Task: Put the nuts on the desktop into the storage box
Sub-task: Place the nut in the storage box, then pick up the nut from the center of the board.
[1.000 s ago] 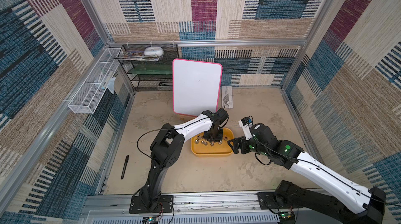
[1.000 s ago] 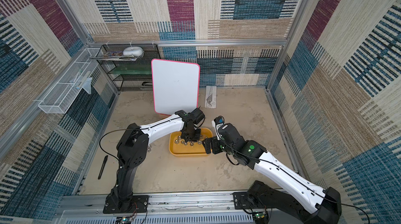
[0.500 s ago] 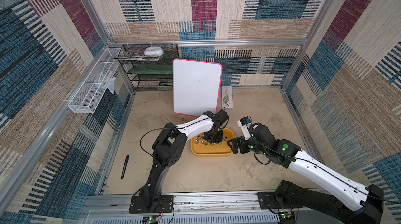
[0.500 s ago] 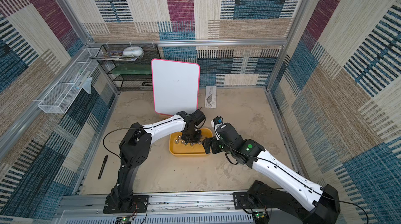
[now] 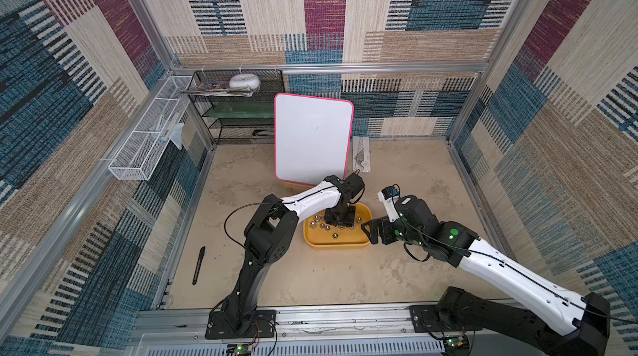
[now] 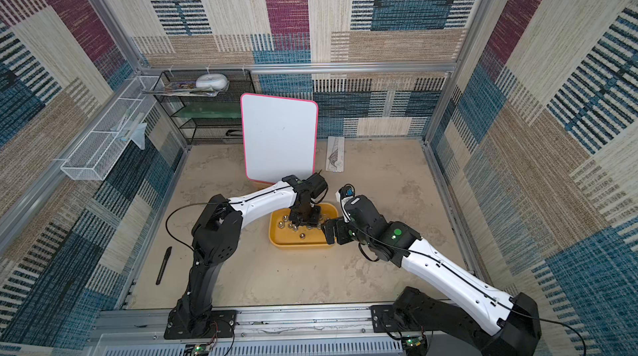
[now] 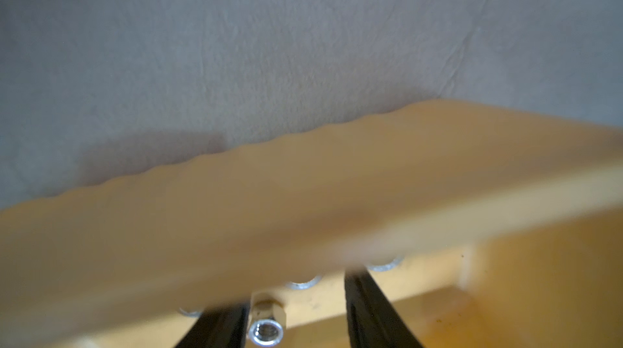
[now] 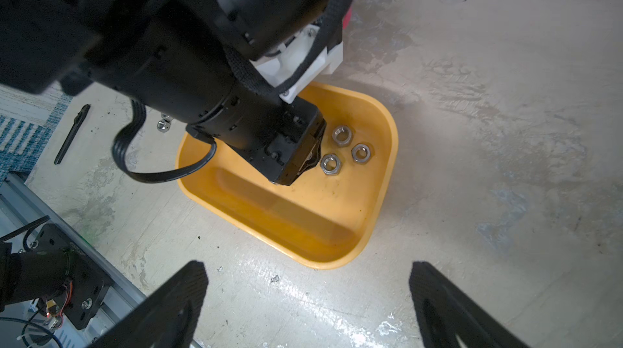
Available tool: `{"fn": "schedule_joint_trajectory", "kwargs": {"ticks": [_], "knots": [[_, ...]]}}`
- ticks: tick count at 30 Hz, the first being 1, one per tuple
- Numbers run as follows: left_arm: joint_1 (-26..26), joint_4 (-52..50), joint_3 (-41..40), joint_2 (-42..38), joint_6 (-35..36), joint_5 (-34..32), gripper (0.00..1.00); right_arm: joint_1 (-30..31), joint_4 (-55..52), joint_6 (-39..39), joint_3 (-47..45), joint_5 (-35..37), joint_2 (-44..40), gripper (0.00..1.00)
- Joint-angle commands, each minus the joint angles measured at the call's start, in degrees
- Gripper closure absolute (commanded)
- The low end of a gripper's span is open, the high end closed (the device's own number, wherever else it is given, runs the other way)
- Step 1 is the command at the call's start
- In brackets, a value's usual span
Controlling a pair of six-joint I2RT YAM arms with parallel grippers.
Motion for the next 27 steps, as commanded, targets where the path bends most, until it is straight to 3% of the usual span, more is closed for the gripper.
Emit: {"fn": "schedule_joint_trajectory", "kwargs": {"ticks": [1,13,17,22,24,27], "knots": [[0.1,-1.8,0.8,-2.2,0.6,-1.4,0.48,0.1,0.6,-0.5,0.4,0.1,0.2,0.01],[1.3,-3.5,-2.6,-10.6,-0.1,-3.7,0.46,0.1,3.0,-1.4,0.7,-1.2,2.3,0.01],[2.9,-3.4,-6.4,-15.0,-1.5,-5.9,0.26,0.0,3.8,-1.8,0.7,-2.0,3.2,0.01],[6.6,-3.4,-12.9,-22.5,-3.3,-8.1,0.12,0.0,5.0,-2.9,1.4,-3.1,5.3,0.01],[8.6,-3.3,-16.3,-26.2,-4.5,-8.8,0.0,0.0,5.5,-3.7,2.0,-3.6,6.4,0.01],[12.2,-3.3,-22.0,-31.1,-6.2,-9.9,0.0,0.1,6.3,-4.4,2.8,-4.3,8.0,0.01]]}}
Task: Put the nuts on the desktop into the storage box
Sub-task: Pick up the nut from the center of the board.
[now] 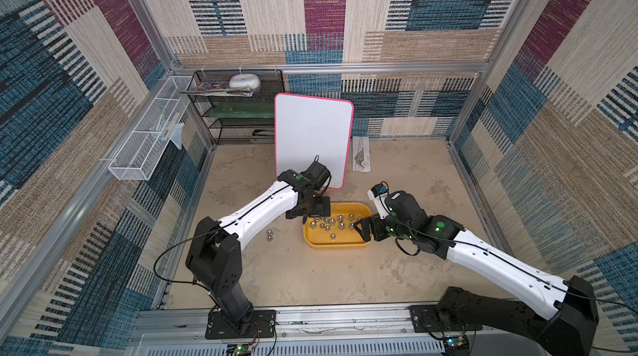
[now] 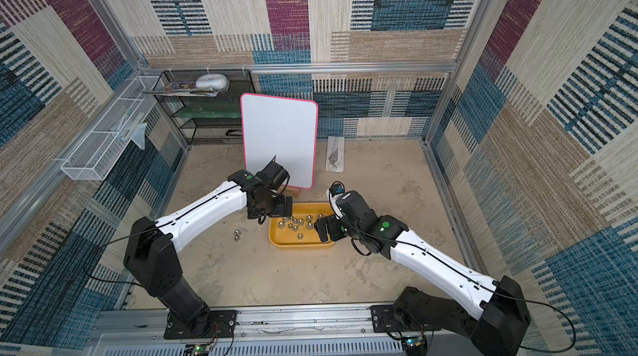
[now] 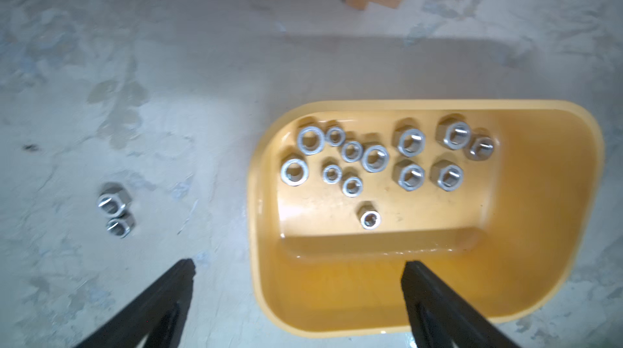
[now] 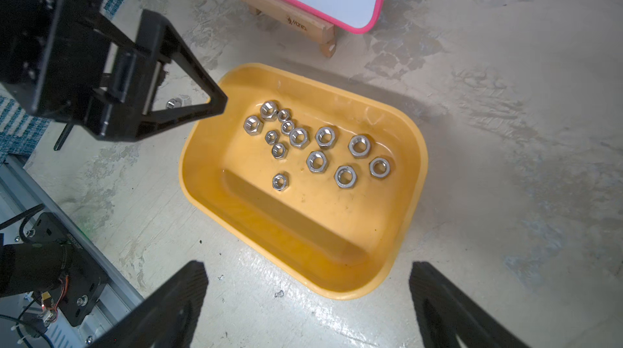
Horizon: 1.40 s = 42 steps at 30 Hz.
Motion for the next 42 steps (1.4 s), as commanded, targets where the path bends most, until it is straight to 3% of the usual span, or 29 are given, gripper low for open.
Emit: {"fn": "schedule_joint_trajectory", "kwargs": {"ticks": [1,10,15,17,25,42], "knots": [[3.6,-0.9,-5.0,-4.5,-2.9,-2.2,0.0,0.0,2.3,-1.7,1.1,-1.2,1.3,0.01],[15.6,1.4,-18.5,-12.0,-0.9,0.3,0.0,0.0,2.5,-4.7,4.6,-6.0,6.0,0.01],[19.2,3.9,-20.3,-10.3,1.8,2.0,0.14,0.1,1.4,-5.5,6.3,-8.5,8.2,0.01],[20.4,4.8,-20.5,-9.0,2.9,2.2,0.24,0.1,1.5,-5.5,6.4,-8.7,8.1,0.01],[23.7,8.3,-19.8,-3.1,6.9,3.4,0.39,0.0,1.7,-6.1,6.5,-13.0,8.4,0.01],[24.8,10.2,-18.7,3.4,9.8,5.0,0.4,0.1,6.1,-8.0,7.8,-21.9,10.3,0.01]]}}
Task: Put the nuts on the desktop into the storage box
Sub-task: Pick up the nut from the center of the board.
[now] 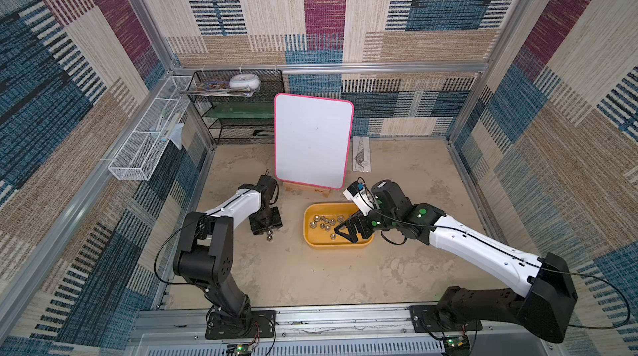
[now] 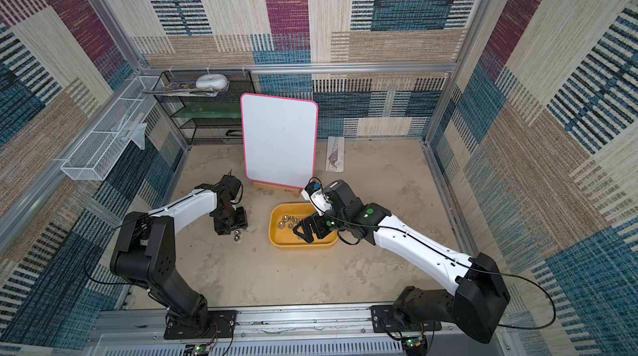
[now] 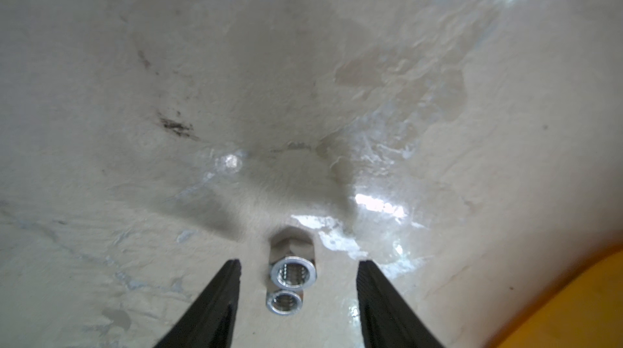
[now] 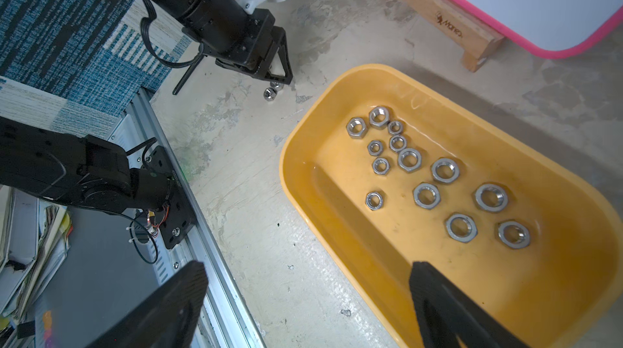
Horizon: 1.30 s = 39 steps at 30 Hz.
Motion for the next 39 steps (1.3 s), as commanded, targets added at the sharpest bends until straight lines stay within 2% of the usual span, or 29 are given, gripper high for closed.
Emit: {"fn": "schedule_joint_trajectory", "kwargs": {"ticks": [1,6,9,13,20,31,39], "knots": [[0.2,0.0,0.1,0.6,1.1,0.5,0.41,0.0,1.8,-1.1,1.1,-1.4,0.7,0.01],[0.3,0.2,-0.2,1.6,1.4,0.5,0.45,0.0,1.3,-1.4,1.7,-0.8,1.4,0.01],[0.3,0.7,0.0,2.4,1.8,0.6,0.54,0.1,1.3,-1.4,1.7,-0.7,1.4,0.01],[0.4,1.1,0.2,3.2,1.9,0.5,0.55,0.0,1.0,-1.3,1.7,-0.2,1.2,0.01],[0.4,1.4,-0.5,2.6,1.6,0.6,0.82,0.0,1.0,-0.8,1.3,0.4,0.6,0.01],[-0.4,-4.6,3.9,-4.8,0.4,0.9,0.77,0.1,0.2,0.1,-0.3,3.3,-1.4,0.01],[-7.3,-9.2,11.5,-8.4,-1.8,1.5,0.76,0.0,-1.7,2.4,-3.0,8.8,-6.1,0.01]]}}
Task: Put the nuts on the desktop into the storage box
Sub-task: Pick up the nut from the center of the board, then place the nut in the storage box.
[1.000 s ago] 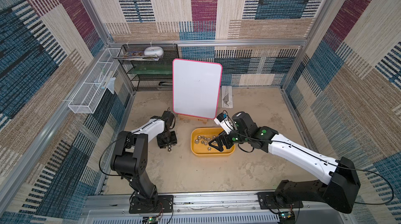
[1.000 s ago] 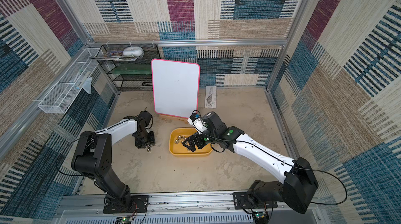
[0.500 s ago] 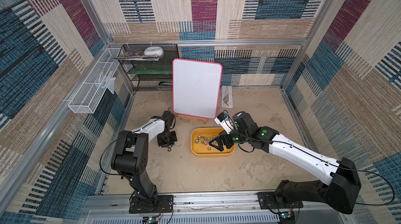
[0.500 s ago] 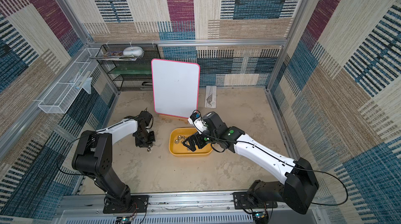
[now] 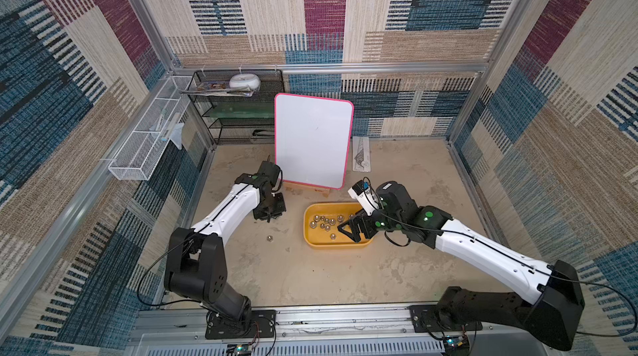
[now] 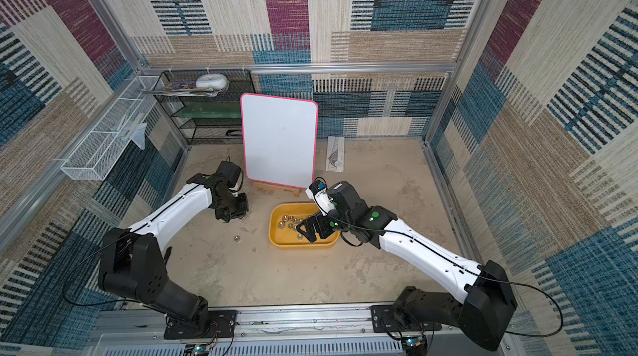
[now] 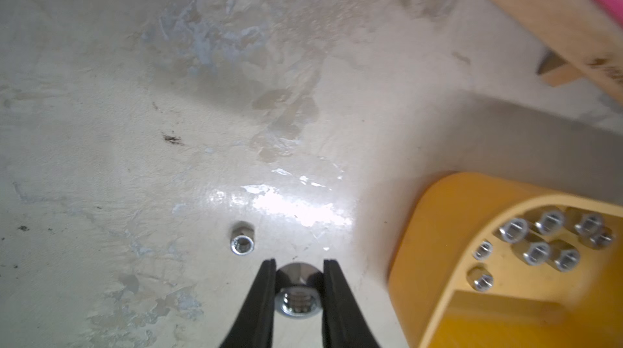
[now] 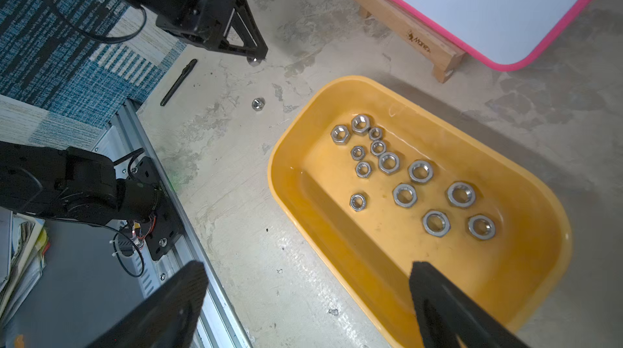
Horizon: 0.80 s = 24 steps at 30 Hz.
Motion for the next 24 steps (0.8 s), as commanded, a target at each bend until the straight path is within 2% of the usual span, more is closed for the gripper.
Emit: {"fn": "schedule_joint_trajectory", "kwargs": {"ticks": [1,8,15,24], "knots": [[-3.1,-3.2,2.7,-0.5,-2.0,0.6,0.75,0.0,-1.4,2.3,-1.2,4.6,-2.3,0.01],[-12.7,-3.5,7.7,3.1,-5.2,0.4,0.75,0.0,-2.3,5.4,-5.2,9.7,-9.2,0.01],[-20.4,-3.4,14.3,11.8,-6.1,-0.2,0.75,0.0,-4.7,6.9,-7.0,11.7,-12.8,0.01],[-26.2,-3.5,23.2,22.3,-5.7,1.5,0.75,0.0,-6.8,8.6,-8.3,14.4,-15.9,0.01]]}}
